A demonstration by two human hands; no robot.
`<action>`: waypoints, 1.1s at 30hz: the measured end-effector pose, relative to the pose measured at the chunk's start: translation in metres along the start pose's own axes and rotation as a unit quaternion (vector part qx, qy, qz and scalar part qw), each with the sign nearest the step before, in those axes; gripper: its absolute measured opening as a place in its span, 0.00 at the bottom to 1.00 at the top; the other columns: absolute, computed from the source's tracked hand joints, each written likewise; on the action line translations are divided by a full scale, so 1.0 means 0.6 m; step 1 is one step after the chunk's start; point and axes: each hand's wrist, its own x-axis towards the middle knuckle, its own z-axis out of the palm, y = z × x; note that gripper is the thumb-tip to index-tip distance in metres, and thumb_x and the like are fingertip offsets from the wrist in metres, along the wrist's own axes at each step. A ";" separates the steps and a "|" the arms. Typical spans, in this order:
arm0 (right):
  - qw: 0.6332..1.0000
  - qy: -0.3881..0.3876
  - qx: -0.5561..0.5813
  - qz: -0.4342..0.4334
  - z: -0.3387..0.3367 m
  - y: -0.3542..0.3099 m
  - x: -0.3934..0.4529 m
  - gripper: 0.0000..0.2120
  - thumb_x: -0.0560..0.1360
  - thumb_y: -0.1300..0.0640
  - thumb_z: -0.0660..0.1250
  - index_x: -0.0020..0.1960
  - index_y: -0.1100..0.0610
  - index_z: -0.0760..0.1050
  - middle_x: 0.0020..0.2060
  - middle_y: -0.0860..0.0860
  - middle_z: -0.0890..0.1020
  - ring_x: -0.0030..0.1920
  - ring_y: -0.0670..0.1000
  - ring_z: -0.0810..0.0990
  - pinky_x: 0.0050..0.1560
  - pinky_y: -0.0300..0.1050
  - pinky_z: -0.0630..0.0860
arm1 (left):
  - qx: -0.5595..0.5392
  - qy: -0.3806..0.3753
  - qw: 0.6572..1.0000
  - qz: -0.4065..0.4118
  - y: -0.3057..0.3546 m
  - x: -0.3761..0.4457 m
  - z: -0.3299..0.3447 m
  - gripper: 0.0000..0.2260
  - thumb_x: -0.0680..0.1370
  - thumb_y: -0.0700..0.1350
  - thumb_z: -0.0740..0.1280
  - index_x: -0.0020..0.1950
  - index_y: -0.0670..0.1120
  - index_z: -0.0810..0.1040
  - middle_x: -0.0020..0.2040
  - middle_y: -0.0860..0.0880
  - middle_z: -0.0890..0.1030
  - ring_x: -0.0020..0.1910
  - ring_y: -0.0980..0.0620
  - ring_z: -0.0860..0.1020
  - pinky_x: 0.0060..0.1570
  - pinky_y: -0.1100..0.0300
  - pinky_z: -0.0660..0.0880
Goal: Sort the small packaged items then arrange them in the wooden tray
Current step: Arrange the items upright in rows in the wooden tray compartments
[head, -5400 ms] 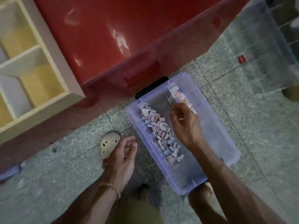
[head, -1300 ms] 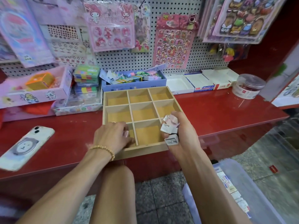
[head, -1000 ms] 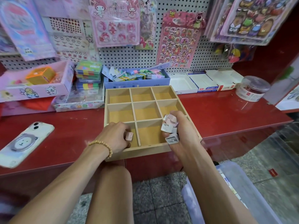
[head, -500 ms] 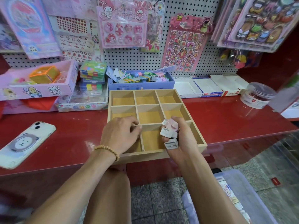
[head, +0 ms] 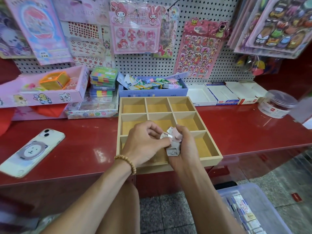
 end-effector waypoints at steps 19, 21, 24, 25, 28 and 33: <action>0.997 0.055 -0.057 -0.012 0.003 -0.012 -0.015 0.06 0.78 0.60 0.66 0.52 0.62 0.74 0.34 0.54 0.77 0.28 0.48 0.75 0.22 0.37 0.69 | 0.552 -0.042 0.827 0.099 -0.083 0.028 -0.059 0.10 0.76 0.54 0.69 0.57 0.56 0.79 0.46 0.51 0.83 0.48 0.47 0.81 0.46 0.54 0.79; 0.996 0.053 -0.067 -0.011 0.001 -0.014 -0.017 0.05 0.77 0.60 0.66 0.51 0.62 0.75 0.33 0.54 0.77 0.28 0.48 0.75 0.22 0.37 0.69 | 0.528 -0.035 0.843 0.095 -0.089 0.032 -0.057 0.11 0.75 0.54 0.70 0.57 0.57 0.79 0.45 0.53 0.83 0.47 0.49 0.81 0.47 0.53 0.79; 0.996 0.045 -0.076 -0.007 0.001 -0.019 -0.020 0.04 0.77 0.61 0.66 0.48 0.62 0.75 0.33 0.55 0.77 0.28 0.48 0.75 0.21 0.37 0.68 | 0.506 -0.019 0.855 0.110 -0.095 0.033 -0.056 0.10 0.76 0.55 0.69 0.56 0.56 0.80 0.46 0.54 0.84 0.47 0.51 0.81 0.47 0.55 0.79; 0.996 0.043 -0.077 -0.008 0.002 -0.020 -0.023 0.03 0.77 0.61 0.66 0.47 0.62 0.75 0.34 0.55 0.77 0.28 0.49 0.74 0.21 0.37 0.68 | 0.513 -0.014 0.850 0.119 -0.096 0.034 -0.055 0.08 0.77 0.54 0.68 0.55 0.56 0.80 0.46 0.54 0.84 0.46 0.51 0.81 0.48 0.56 0.78; 0.996 0.030 -0.078 -0.012 0.004 -0.024 -0.029 0.03 0.78 0.63 0.64 0.45 0.61 0.74 0.39 0.58 0.78 0.29 0.49 0.74 0.21 0.37 0.68 | 0.525 0.003 0.841 0.128 -0.095 0.035 -0.055 0.07 0.77 0.55 0.67 0.52 0.54 0.79 0.45 0.53 0.84 0.45 0.51 0.81 0.47 0.57 0.76; 0.998 0.006 -0.070 0.005 0.011 -0.024 -0.036 0.03 0.77 0.64 0.63 0.45 0.61 0.73 0.43 0.60 0.80 0.29 0.50 0.72 0.21 0.36 0.67 | 0.404 0.047 0.902 0.141 -0.076 0.028 -0.060 0.08 0.76 0.52 0.70 0.54 0.55 0.81 0.43 0.60 0.83 0.42 0.59 0.80 0.43 0.59 0.79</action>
